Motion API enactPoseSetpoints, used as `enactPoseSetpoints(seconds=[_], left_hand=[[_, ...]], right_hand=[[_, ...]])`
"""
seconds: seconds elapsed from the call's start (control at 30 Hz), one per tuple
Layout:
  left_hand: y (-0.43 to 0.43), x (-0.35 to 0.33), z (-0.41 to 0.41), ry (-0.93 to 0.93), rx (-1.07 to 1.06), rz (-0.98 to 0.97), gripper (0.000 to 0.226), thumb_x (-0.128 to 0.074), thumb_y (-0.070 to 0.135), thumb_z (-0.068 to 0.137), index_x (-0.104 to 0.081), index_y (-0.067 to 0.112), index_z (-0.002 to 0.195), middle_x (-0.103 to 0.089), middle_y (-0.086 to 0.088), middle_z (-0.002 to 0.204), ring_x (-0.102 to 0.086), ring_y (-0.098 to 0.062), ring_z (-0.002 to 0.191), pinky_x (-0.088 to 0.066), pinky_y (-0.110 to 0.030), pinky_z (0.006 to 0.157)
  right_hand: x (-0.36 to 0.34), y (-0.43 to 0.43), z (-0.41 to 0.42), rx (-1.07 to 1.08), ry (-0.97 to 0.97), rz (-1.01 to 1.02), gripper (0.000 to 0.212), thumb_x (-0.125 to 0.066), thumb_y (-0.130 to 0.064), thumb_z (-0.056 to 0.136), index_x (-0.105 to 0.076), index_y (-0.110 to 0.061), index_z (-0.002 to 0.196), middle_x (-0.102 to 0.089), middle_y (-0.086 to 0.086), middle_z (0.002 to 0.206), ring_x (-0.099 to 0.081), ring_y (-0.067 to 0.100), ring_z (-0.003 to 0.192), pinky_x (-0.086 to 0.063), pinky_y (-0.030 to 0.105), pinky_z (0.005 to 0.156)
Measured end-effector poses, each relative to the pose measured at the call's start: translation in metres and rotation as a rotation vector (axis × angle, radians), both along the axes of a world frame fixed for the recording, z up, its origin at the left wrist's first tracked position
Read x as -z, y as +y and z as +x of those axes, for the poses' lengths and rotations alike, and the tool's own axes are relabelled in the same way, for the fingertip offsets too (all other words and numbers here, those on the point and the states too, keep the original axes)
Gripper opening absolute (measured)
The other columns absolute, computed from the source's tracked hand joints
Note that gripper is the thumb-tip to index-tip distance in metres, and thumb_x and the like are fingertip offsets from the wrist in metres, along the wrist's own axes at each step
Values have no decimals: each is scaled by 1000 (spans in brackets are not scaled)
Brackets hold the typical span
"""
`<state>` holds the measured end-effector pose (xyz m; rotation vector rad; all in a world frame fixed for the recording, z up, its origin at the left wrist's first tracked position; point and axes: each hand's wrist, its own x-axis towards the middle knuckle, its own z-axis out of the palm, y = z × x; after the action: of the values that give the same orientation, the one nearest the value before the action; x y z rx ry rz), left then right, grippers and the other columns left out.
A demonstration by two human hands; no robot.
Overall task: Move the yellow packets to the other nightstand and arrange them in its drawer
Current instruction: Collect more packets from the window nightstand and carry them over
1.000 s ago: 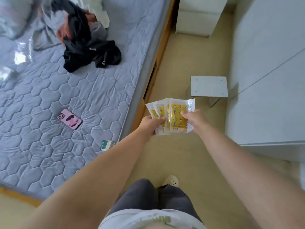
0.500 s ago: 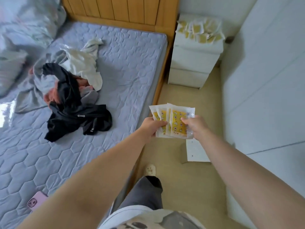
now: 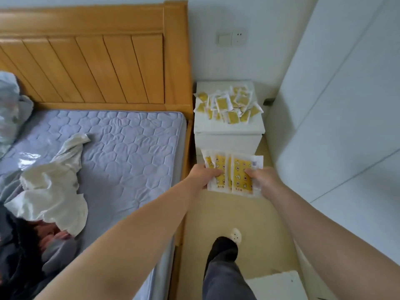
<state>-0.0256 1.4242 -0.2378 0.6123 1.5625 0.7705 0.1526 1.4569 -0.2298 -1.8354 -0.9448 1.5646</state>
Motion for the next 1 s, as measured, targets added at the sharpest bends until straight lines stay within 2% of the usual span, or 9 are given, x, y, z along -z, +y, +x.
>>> enactPoseSetpoints(seconds=[0.13, 0.23, 0.33, 0.43, 0.53, 0.67, 0.83, 0.93, 1.0], left_hand=[[123, 6, -3, -24, -76, -14, 33, -75, 14, 81, -64, 6, 111, -70, -11, 109, -68, -28, 99, -54, -48, 91], [198, 11, -3, -31, -98, -42, 20, -72, 12, 84, -64, 11, 102, -70, -11, 109, -67, -28, 100, -53, -47, 92], [263, 16, -7, -23, -140, -88, 16, -71, 13, 85, -61, 12, 97, -69, -10, 106, -67, -28, 100, -53, -46, 91], [319, 26, -15, -28, -163, -134, 13, -71, 15, 86, -60, 12, 93, -69, -11, 105, -67, -28, 100, -54, -46, 91], [377, 44, -30, -31, -184, -162, 11, -70, 15, 86, -59, 14, 89, -69, -9, 102, -67, -26, 98, -55, -43, 90], [465, 75, -54, -18, -225, -204, 19, -69, 11, 86, -57, 11, 101, -65, -7, 100, -66, -26, 94, -56, -40, 84], [564, 121, -82, 135, -114, -311, 32, -72, 14, 82, -56, 8, 109, -65, -14, 110, -65, -30, 99, -55, -45, 88], [611, 142, -95, 209, -18, -262, 51, -68, 13, 83, -50, 10, 131, -60, -12, 121, -61, -25, 93, -52, -30, 70], [636, 156, -100, 273, 68, -230, 67, -65, 14, 85, -36, 12, 145, -54, -12, 130, -61, -24, 90, -45, -25, 60]], right_hand=[[15, 125, -4, 40, 106, -3, 16, -65, -5, 87, -59, -5, 102, -62, 6, 99, -58, 21, 92, -45, 32, 82], [27, 204, -5, 60, 134, -41, 21, -71, -7, 83, -60, -4, 100, -66, 10, 108, -64, 28, 99, -50, 42, 92], [40, 271, -7, 105, 167, -114, 26, -71, -7, 83, -58, -1, 105, -64, 9, 105, -63, 27, 99, -50, 41, 90], [69, 337, -5, 149, 221, -185, 42, -78, -15, 74, -61, -3, 111, -67, 10, 114, -65, 28, 100, -51, 48, 93], [77, 392, -13, 192, 210, -223, 38, -73, -8, 80, -60, -2, 115, -66, 11, 115, -65, 29, 103, -50, 50, 95], [88, 469, -30, 253, 104, -236, 36, -65, 0, 86, -56, 0, 121, -62, 10, 116, -61, 29, 109, -48, 45, 97], [134, 570, -52, 173, -141, -354, 34, -67, -17, 86, -58, -1, 115, -60, 7, 100, -59, 29, 103, -49, 38, 91], [157, 620, -70, -4, -276, -297, 32, -59, -17, 91, -60, 2, 117, -62, 13, 93, -60, 29, 92, -48, 28, 65], [167, 647, -85, -27, -399, -239, 36, -59, -17, 91, -56, 1, 122, -62, 18, 105, -60, 33, 102, -47, 32, 72]])
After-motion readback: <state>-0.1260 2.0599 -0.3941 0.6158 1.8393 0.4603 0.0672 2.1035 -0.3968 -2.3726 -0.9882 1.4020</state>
